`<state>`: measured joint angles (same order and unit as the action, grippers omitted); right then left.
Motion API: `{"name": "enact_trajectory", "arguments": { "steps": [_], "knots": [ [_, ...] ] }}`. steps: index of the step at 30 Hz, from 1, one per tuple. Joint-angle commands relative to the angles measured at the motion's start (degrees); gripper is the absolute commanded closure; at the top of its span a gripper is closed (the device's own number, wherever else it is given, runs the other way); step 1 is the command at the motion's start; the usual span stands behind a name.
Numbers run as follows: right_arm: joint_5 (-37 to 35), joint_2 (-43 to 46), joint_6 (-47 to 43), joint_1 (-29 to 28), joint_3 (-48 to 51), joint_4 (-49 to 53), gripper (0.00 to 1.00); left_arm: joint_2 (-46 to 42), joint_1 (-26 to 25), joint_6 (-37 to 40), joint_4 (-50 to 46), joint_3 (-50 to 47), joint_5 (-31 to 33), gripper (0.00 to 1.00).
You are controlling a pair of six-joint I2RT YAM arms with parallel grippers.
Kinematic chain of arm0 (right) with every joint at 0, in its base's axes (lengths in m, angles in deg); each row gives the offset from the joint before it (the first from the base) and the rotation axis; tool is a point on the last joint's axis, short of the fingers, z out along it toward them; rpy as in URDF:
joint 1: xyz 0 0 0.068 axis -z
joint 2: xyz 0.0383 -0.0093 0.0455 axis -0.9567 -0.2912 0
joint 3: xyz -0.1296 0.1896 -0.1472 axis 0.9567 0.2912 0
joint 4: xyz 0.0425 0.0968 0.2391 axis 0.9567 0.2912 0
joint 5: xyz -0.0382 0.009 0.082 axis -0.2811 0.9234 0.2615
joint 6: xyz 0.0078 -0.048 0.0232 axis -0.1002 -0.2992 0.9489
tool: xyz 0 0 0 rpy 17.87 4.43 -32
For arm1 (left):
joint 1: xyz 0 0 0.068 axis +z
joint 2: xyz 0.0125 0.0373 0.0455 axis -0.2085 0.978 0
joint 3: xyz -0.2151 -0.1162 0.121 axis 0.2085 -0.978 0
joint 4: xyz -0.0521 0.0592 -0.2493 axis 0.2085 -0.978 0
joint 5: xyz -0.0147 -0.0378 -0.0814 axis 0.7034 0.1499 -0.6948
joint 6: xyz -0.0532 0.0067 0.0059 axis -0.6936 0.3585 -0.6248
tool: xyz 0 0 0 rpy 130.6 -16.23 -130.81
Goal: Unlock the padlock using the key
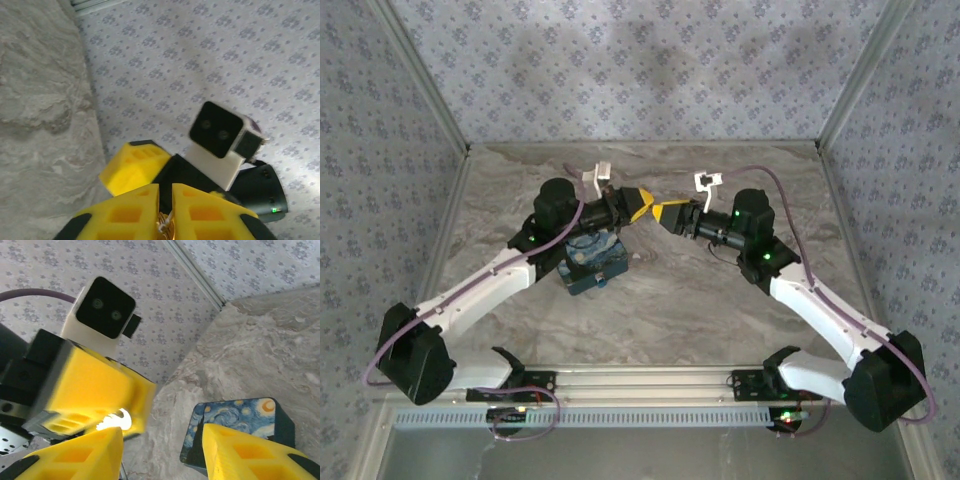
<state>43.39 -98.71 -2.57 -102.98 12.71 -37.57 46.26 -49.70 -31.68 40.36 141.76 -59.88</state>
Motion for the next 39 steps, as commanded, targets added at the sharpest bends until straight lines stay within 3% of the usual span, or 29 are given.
{"name": "enact_trajectory", "arguments": {
  "steps": [1, 5, 8, 13, 15, 18, 22, 27, 31, 39],
  "knots": [
    [1.8, -0.4, 1.6, -0.9, -0.4, -4.1, 0.52, -1.6, -0.5, 3.9, -3.4, 2.8, -0.9, 0.76],
    [2.2, -1.6, 2.4, -2.0, -0.7, -5.5, 0.53, -1.3, -0.7, 3.6, -2.6, 2.9, -1.2, 0.79],
    [2.1, -2.3, 2.3, -2.8, -0.8, -5.5, 0.56, -1.3, -0.8, 3.2, -2.4, 2.7, -1.0, 0.98],
    [0.7, -2.0, 2.1, -2.7, 0.0, -4.4, 0.55, -1.4, -0.7, 3.2, -2.5, 2.4, -0.9, 1.00],
    [-1.1, -0.9, 1.6, -1.8, 0.5, -1.9, 0.54, -1.9, -0.7, 4.3, -4.8, 2.3, 0.2, 0.80],
    [-5.3, 0.9, 0.7, 0.0, 0.5, 6.9, 0.54, -3.1, -0.6, 6.6, -7.4, 1.9, 1.8, 0.65],
    [-11.4, 0.5, -7.2, -1.3, -1.9, 23.5, 0.55, -5.3, -0.5, 12.2, -17.2, 2.1, 5.6, 0.41],
    [-17.2, -6.2, -11.6, -6.4, -3.4, 31.2, 0.58, -9.5, -0.2, 15.6, -24.6, -1.4, 11.1, 0.34],
    [-17.3, -14.7, -13.4, -10.8, -4.5, 29.2, 0.65, -13.6, 0.6, 16.6, -29.5, -5.6, 14.5, 0.29],
    [-16.4, -30.9, -19.1, -17.4, -13.7, 30.6, 0.64, -23.2, 1.4, 15.6, -35.7, -14.6, 19.6, 0.28]
  ]
}}
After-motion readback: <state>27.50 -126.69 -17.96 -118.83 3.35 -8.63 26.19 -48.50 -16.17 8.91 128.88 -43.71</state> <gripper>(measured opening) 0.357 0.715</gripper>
